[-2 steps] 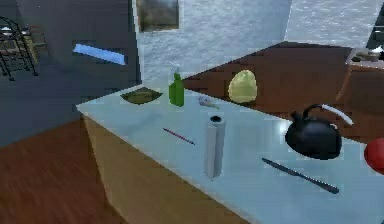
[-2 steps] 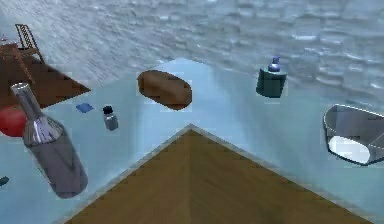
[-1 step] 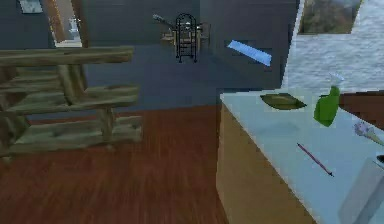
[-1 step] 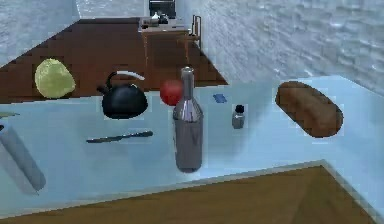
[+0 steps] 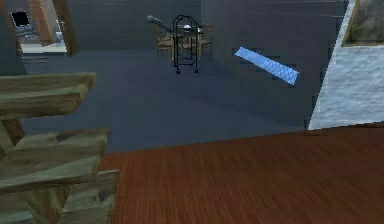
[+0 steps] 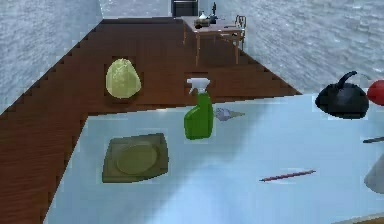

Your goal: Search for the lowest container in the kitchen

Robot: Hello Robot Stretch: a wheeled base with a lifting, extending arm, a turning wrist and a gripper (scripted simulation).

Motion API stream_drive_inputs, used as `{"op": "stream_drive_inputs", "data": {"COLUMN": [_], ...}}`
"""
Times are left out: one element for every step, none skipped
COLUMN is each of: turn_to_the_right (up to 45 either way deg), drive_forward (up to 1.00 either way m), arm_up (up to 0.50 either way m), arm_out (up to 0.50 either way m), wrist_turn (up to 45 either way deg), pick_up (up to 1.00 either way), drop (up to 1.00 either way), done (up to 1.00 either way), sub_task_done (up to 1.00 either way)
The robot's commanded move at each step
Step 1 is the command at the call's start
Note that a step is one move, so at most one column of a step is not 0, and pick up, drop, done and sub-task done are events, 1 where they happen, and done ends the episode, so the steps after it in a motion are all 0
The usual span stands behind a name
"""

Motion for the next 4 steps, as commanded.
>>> {"op": "stream_drive_inputs", "data": {"turn_to_the_right": [0.0,45.0,18.0,0.0], "drive_forward": [0.50,0.00,0.00,0.95], "arm_up": [0.00,0.00,0.00,0.00], "arm_out": [0.00,0.00,0.00,0.00], "wrist_turn": [0.0,0.0,0.0,0.0], "pick_up": [0.00,0.00,0.00,0.00], "drop": [0.00,0.00,0.00,0.00], "done": [0.00,0.00,0.00,0.00], "sub_task_done": [0.00,0.00,0.00,0.00]}}
